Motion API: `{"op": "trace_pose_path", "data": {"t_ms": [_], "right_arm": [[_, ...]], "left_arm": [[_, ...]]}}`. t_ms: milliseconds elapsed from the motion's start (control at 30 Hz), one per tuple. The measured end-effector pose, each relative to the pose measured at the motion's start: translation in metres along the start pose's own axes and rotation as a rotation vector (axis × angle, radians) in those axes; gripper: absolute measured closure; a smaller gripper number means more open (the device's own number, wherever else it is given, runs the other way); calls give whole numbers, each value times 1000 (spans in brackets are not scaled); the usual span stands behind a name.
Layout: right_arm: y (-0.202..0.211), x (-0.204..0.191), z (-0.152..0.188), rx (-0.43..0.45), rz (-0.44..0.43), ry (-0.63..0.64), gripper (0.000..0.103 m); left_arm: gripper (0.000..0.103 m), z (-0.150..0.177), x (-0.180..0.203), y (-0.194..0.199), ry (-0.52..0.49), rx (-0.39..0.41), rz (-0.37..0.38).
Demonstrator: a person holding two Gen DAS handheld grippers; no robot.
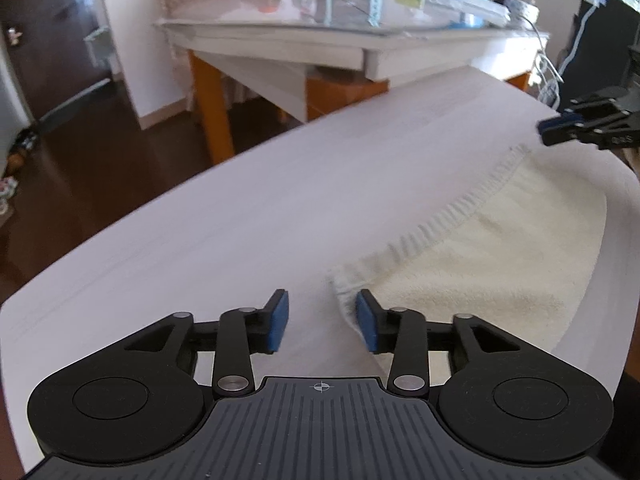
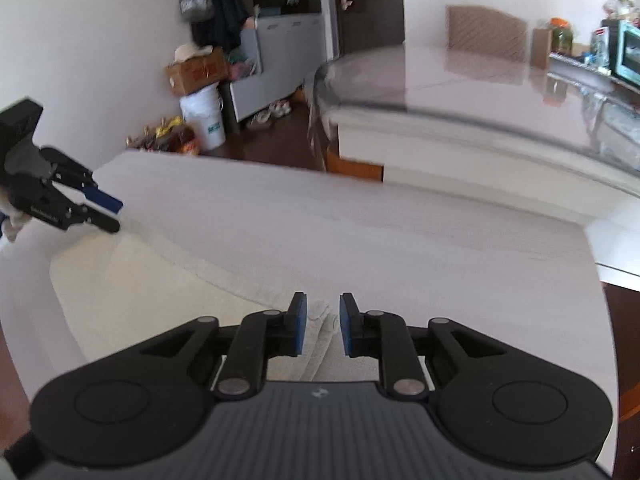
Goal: Fold towel
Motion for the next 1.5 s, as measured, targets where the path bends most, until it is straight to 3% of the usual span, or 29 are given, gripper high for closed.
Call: {"op": "trace_pose_path", "data": {"t_ms": [200,333,700,1000,1167,1333,1500], "right_arm": [[25,-57,19,33,-70,3,83],[24,-85,38,8,-109,13,83],[7,-72,59,-75,-47,-6,83],[2,-55,57,-122,-4,126,83],[-2,-30,49,-143,35,225,68],[-5,-21,42,-134,98,286,70],[30,-72,40,-28,66,336,71]], "left_arm": [[60,10,16,35,-45,66,5],[60,20,22,42,-49,75,5],[61,44,42,25,-114,14,29],[63,60,87,37,-101,-2,98],[61,66,129,44,-103,5,162],[61,66,150,47,-108,19,183],[60,59,122,59,-112,42,125]]}}
Point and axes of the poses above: each gripper's, at about its wrist camera, not at the fingertips, and y roughly against the way its jaws point, x to its right, z to its underside, the point moved 9 cm from there along -y, roughly the way its jaws point
